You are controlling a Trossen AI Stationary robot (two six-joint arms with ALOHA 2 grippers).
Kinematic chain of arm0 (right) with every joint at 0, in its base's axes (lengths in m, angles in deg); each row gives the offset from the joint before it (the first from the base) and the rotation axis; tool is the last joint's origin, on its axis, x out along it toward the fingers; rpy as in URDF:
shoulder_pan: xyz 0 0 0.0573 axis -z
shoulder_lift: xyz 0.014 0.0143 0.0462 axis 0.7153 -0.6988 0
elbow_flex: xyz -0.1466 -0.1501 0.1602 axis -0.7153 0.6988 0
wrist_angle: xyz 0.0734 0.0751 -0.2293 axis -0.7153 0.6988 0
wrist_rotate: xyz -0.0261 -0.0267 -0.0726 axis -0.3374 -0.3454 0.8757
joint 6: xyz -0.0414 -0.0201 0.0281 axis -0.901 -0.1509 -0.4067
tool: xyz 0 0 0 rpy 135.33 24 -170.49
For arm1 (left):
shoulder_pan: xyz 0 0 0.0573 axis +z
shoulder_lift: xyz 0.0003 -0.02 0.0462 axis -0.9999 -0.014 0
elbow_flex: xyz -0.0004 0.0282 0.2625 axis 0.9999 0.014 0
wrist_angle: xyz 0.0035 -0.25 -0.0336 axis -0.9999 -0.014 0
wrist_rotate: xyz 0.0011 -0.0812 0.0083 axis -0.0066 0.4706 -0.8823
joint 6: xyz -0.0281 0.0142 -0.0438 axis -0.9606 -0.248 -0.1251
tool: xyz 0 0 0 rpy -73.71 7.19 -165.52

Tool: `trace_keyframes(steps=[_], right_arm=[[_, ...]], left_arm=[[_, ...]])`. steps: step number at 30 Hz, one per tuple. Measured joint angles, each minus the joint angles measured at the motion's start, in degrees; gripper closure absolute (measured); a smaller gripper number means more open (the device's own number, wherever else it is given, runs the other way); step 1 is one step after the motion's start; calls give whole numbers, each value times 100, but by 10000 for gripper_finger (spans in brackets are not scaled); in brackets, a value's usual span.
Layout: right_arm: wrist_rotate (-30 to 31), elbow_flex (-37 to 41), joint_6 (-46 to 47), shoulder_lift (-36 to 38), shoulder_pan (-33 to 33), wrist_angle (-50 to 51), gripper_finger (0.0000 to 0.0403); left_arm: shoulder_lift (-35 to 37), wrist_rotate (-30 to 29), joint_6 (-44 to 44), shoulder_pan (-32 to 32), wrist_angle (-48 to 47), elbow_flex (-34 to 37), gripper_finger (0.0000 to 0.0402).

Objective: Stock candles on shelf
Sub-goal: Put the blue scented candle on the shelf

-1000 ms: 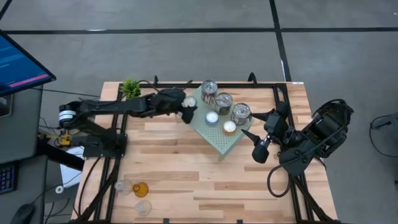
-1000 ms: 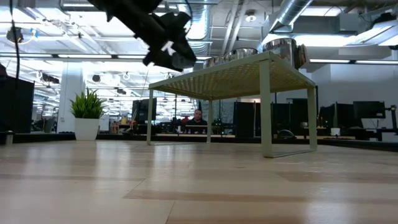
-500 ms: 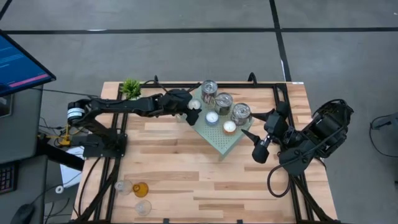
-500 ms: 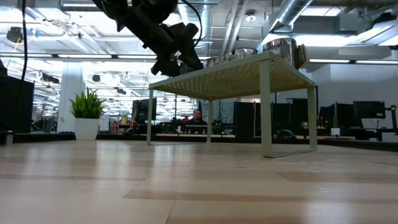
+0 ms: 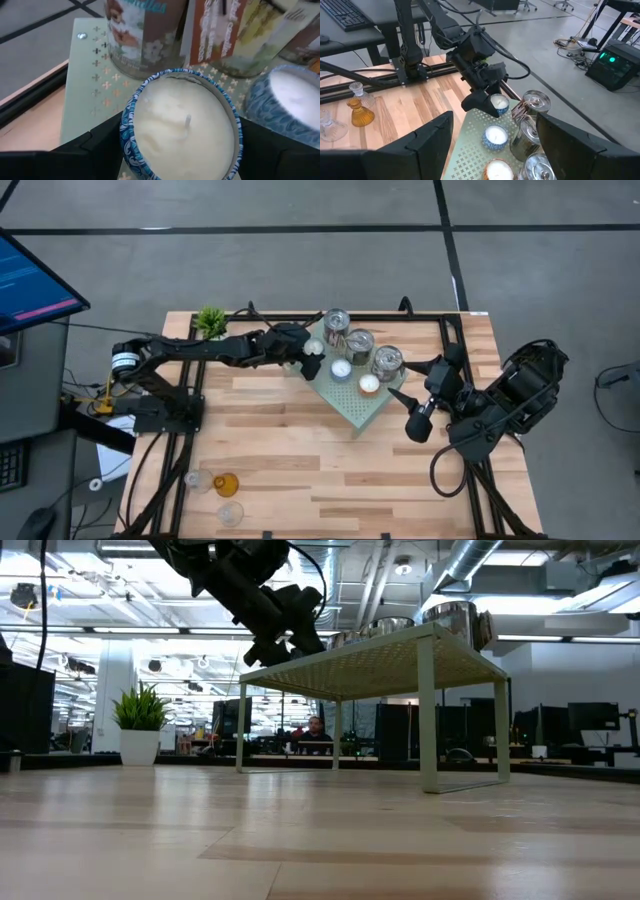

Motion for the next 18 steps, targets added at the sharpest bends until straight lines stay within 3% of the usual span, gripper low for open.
trace_keyframes(steps=[18], right_arm=[[-2,0,0,-2,-2,-2,127]], left_arm=[[-13,219,13,118,31,0,110]])
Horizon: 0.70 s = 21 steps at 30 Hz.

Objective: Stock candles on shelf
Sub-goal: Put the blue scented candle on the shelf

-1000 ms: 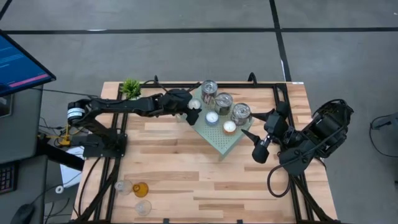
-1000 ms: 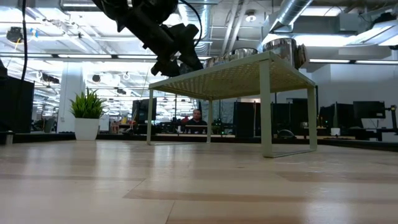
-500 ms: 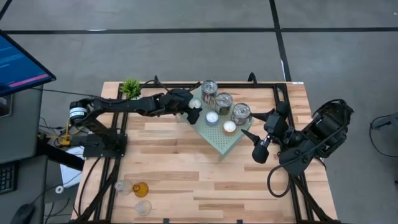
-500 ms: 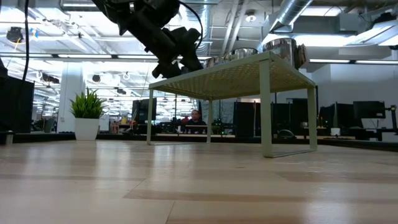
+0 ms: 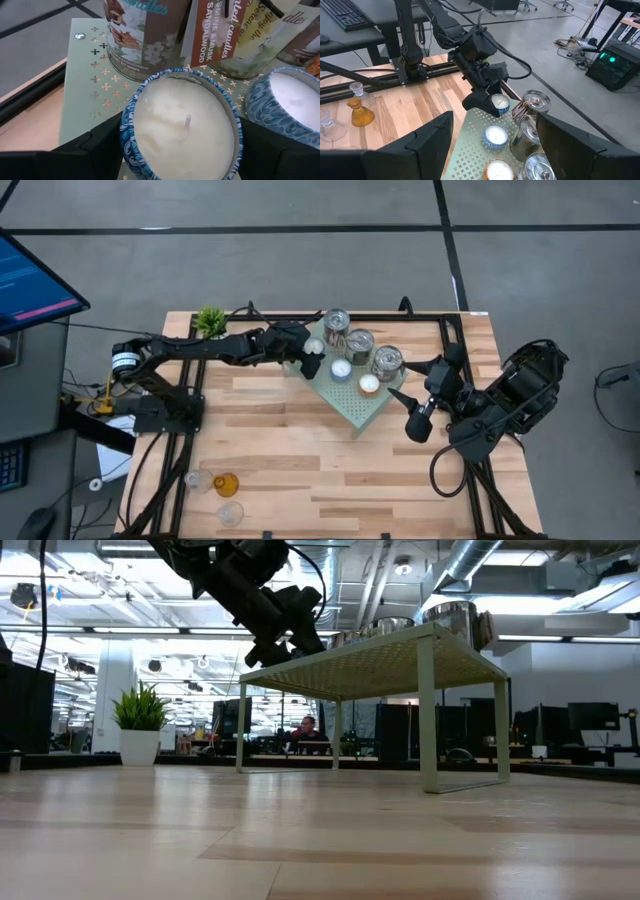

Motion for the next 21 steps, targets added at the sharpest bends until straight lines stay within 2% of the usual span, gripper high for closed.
trace_keyframes(steps=[5,21], right_arm=[[-2,0,0,-2,2,0,127],[-2,0,0,-2,2,-1,127]], left_arm=[[-1,-2,-6,15,0,0,101],[-7,-7,-144,49,29,-69,107]])
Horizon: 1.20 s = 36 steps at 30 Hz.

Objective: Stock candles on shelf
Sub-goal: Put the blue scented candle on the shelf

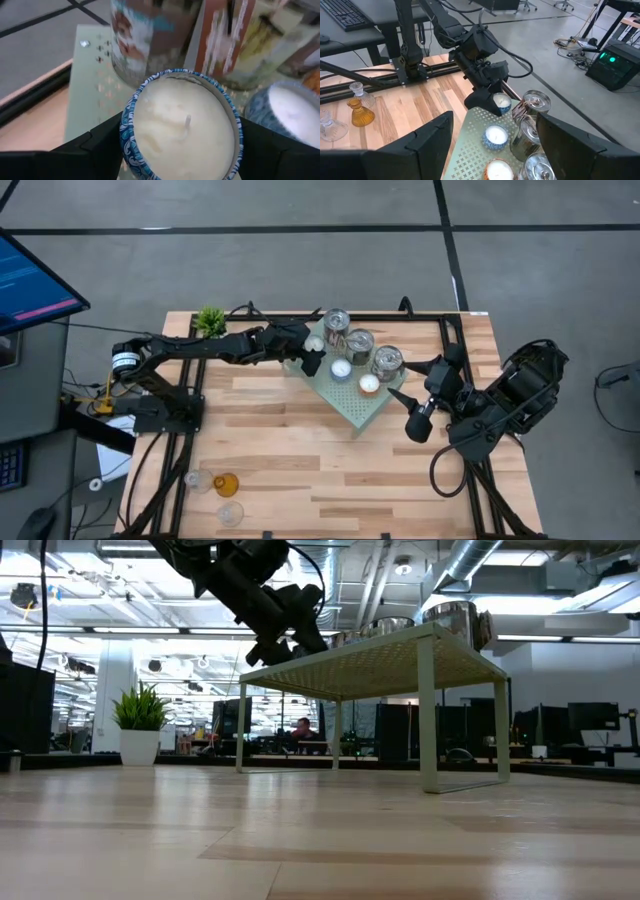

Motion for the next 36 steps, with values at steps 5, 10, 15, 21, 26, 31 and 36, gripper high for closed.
trace_keyframes(steps=[5,10,15,21,26,31,36], right_arm=[[0,0,0,0,0,-2,127],[-2,0,0,0,-2,-2,127],[-2,0,-1,0,-2,-2,127],[-4,2,-103,0,-1,-31,127],[-4,2,-101,0,-1,-43,127],[-17,2,-103,0,-1,-45,127],[-135,2,-132,0,-2,-43,127]], left_arm=[[-41,2,-4,6,-278,-117,107],[-61,4,-24,17,-295,-141,107],[-183,25,-132,26,-245,-160,107],[-389,116,-151,26,-276,-342,107],[-362,132,-151,26,-330,-346,105],[-352,269,-151,29,-337,-346,75],[-343,469,-129,31,-333,-346,49]])
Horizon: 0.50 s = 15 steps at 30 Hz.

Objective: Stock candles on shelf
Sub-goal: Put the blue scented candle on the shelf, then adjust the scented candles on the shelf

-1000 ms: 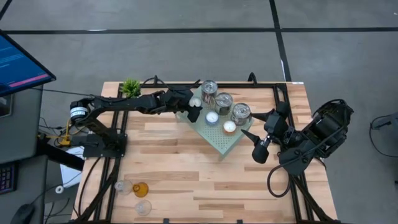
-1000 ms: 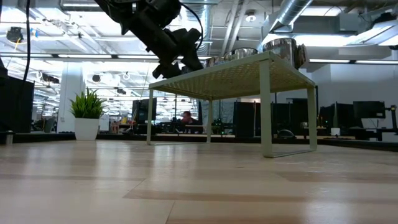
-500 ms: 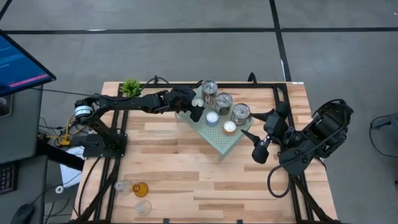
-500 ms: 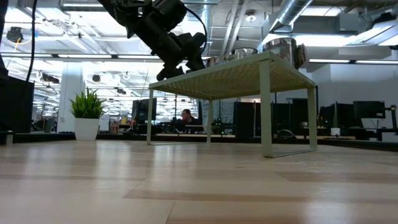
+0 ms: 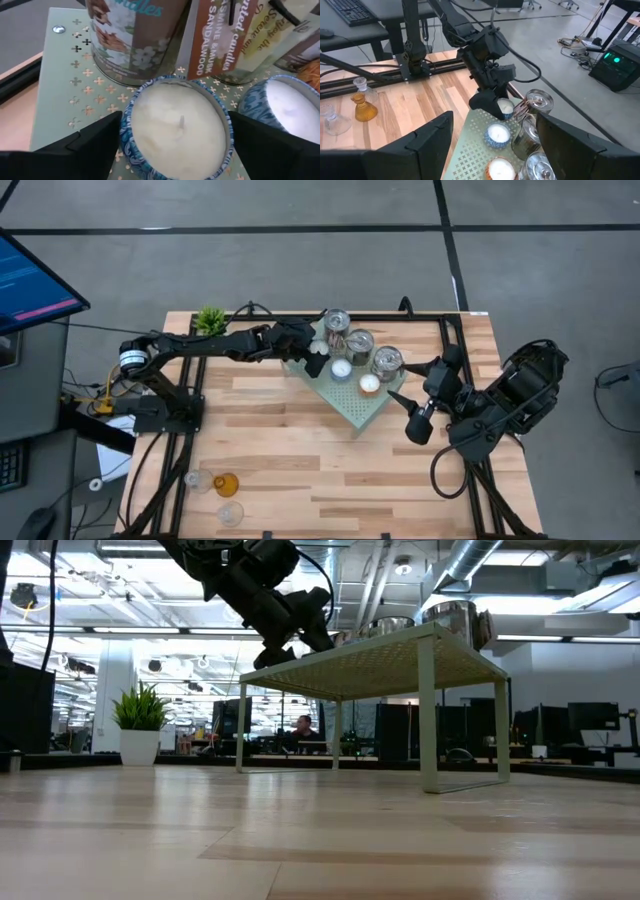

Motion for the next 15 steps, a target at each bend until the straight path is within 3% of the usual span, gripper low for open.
trace_keyframes(steps=[8,15], right_arm=[[-18,0,-16,0,0,0,127],[-20,0,-74,0,0,0,127]], left_arm=[[171,335,-23,213,-52,5,35],[778,403,-189,354,-104,6,34]])
